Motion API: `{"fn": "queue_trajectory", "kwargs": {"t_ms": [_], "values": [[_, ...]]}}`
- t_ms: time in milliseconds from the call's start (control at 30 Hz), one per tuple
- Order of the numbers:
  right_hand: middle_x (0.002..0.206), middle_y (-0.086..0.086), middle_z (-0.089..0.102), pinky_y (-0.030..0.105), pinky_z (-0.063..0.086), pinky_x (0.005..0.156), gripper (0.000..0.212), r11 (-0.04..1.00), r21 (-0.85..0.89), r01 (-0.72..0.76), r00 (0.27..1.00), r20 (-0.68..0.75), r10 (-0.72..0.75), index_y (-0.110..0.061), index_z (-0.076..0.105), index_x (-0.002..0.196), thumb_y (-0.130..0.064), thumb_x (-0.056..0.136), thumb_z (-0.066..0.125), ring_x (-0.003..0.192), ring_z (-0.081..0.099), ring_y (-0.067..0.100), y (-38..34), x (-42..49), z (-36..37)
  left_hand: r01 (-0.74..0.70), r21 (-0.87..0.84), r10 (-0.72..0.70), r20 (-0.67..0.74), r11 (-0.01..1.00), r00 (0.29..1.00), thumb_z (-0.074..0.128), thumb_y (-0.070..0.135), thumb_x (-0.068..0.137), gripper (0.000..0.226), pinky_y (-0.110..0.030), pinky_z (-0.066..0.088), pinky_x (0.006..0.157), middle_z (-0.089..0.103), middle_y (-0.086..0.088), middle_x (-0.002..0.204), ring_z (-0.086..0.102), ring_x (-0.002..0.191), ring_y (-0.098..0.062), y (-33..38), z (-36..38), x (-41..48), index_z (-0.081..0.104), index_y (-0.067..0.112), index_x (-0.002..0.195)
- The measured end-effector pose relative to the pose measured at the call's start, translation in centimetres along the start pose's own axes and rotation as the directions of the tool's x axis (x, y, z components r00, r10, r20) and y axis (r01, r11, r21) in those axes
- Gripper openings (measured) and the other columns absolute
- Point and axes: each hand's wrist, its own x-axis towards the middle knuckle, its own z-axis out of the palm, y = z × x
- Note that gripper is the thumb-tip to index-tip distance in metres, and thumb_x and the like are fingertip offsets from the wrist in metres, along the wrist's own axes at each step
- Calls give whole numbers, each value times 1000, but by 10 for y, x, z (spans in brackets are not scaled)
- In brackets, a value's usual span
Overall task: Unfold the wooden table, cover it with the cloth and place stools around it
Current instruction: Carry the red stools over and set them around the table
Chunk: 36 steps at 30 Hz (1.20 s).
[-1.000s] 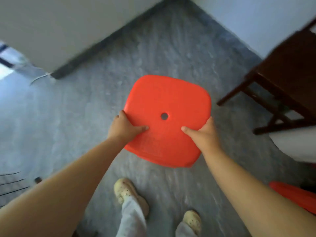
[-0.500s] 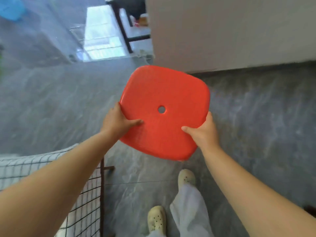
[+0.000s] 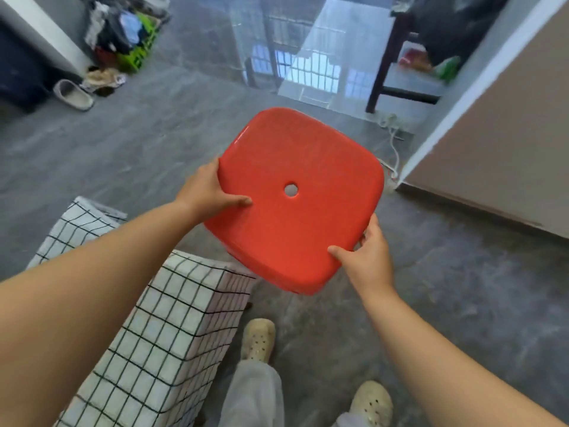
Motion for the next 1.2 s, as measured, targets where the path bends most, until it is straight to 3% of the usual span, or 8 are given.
{"fn": "queue_trajectory", "kwargs": {"t_ms": [267, 433, 700, 767, 833, 933, 1033, 1200], "values": [[137, 4, 55, 42, 44, 103, 99, 999, -35, -6, 999, 37, 7, -19, 22, 151, -4, 70, 78, 122, 55, 19, -56, 33, 157, 93, -47, -92, 31, 995, 995, 87, 44, 57, 91, -40, 43, 95, 57, -6, 128, 54, 114, -26, -146, -62, 65, 43, 17, 131], [139, 2, 53, 41, 43, 104, 102, 997, -82, 11, 997, 82, -4, -22, 16, 153, -10, 73, 78, 126, 51, 18, -85, 55, 247, 169, -191, -158, 71, 967, 985, 87, 33, 60, 92, -37, 40, 102, 54, -3, 132, 53, 117, -21, -233, -92, 104, 40, 17, 137], [146, 1, 46, 36, 38, 109, 102, 986, -169, 14, 993, 119, 7, -20, 11, 154, -10, 76, 76, 132, 46, 18, -88, 88, 331, 258, -288, -228, 134, 922, 964, 84, 26, 66, 102, -36, 33, 110, 43, -6, 144, 45, 128, -19, -324, -86, 139, 24, 10, 146], [152, 0, 37, 33, 34, 111, 101, 979, -204, 30, 994, 111, -8, -21, 7, 154, -12, 79, 74, 136, 41, 17, -84, 92, 337, 281, -308, -245, 149, 909, 958, 84, 28, 66, 104, -38, 32, 111, 40, -7, 147, 43, 131, -20, -333, -79, 143, 21, 10, 148], [156, 0, 32, 34, 32, 113, 100, 969, -241, 55, 991, 131, -24, -22, 4, 154, -17, 81, 73, 138, 38, 17, -82, 95, 339, 297, -291, -265, 145, 910, 953, 83, 32, 67, 108, -31, 28, 112, 36, -5, 149, 40, 133, -19, -338, -77, 148, 17, 11, 149], [158, 0, 26, 31, 29, 113, 98, 946, -307, 100, 983, 178, -46, -20, 4, 154, -23, 83, 72, 141, 33, 17, -83, 96, 331, 290, -128, -278, 106, 948, 955, 81, 34, 70, 112, -28, 21, 112, 23, -9, 155, 25, 140, -22, -330, -80, 151, 8, 7, 150], [159, 5, 23, 32, 23, 117, 83, 922, -337, 190, 976, 164, -141, -12, 16, 152, -29, 88, 66, 144, 24, 18, -87, 91, 311, 129, 70, -131, 19, 989, 991, 76, 32, 76, 104, -37, 11, 117, 7, -13, 158, 7, 145, -21, -295, -79, 147, 7, 10, 151], [155, 8, 29, 30, 18, 117, 71, 891, -388, 235, 970, 35, -241, -9, 26, 149, -38, 92, 57, 145, 22, 21, -82, 75, 242, -114, 255, 114, 12, 960, 993, 57, 55, 83, 91, -49, 20, 112, 5, -6, 159, 9, 145, -24, -188, -49, 116, 10, 20, 151]]}}
